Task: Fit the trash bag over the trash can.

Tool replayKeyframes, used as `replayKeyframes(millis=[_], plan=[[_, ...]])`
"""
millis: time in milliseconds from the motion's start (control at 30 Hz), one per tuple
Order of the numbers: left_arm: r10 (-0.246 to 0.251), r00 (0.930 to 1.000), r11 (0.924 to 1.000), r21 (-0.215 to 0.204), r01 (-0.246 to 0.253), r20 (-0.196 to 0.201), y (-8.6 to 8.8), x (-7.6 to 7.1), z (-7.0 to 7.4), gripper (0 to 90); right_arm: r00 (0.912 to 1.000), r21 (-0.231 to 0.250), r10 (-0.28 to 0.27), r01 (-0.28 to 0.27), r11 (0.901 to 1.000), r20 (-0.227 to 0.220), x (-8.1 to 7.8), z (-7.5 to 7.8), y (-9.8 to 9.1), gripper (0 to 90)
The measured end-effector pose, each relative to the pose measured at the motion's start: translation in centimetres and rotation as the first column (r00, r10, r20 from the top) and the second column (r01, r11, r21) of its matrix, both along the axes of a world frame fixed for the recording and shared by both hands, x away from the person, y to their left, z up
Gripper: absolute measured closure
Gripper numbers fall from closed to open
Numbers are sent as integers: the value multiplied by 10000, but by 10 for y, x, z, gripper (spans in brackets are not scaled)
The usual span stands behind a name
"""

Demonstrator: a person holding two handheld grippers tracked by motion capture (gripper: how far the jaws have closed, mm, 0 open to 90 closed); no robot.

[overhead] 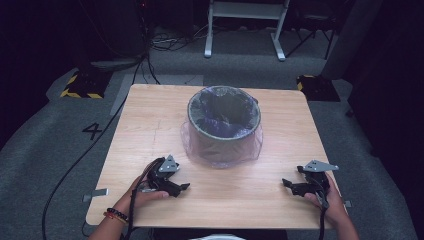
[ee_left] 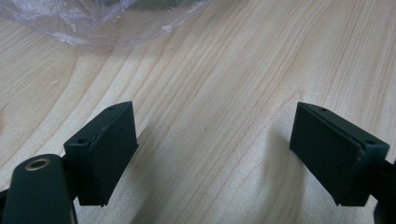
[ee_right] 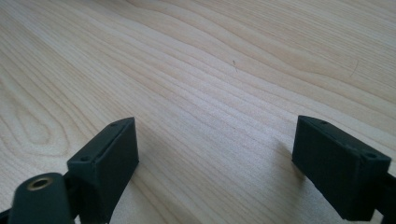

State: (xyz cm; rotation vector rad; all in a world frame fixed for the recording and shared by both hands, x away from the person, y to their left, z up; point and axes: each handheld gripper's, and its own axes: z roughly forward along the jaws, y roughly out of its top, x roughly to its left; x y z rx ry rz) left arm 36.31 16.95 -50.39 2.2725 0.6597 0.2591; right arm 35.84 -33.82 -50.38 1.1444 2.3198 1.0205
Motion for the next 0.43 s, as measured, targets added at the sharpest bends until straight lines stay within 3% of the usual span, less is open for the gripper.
replayKeyframes(millis=[433], plan=[[-118, 9999, 9999, -16, 118, -23, 0, 2, 0, 145, 9999, -9, -128, 128, 9999, -1, 0, 0, 1, 145]])
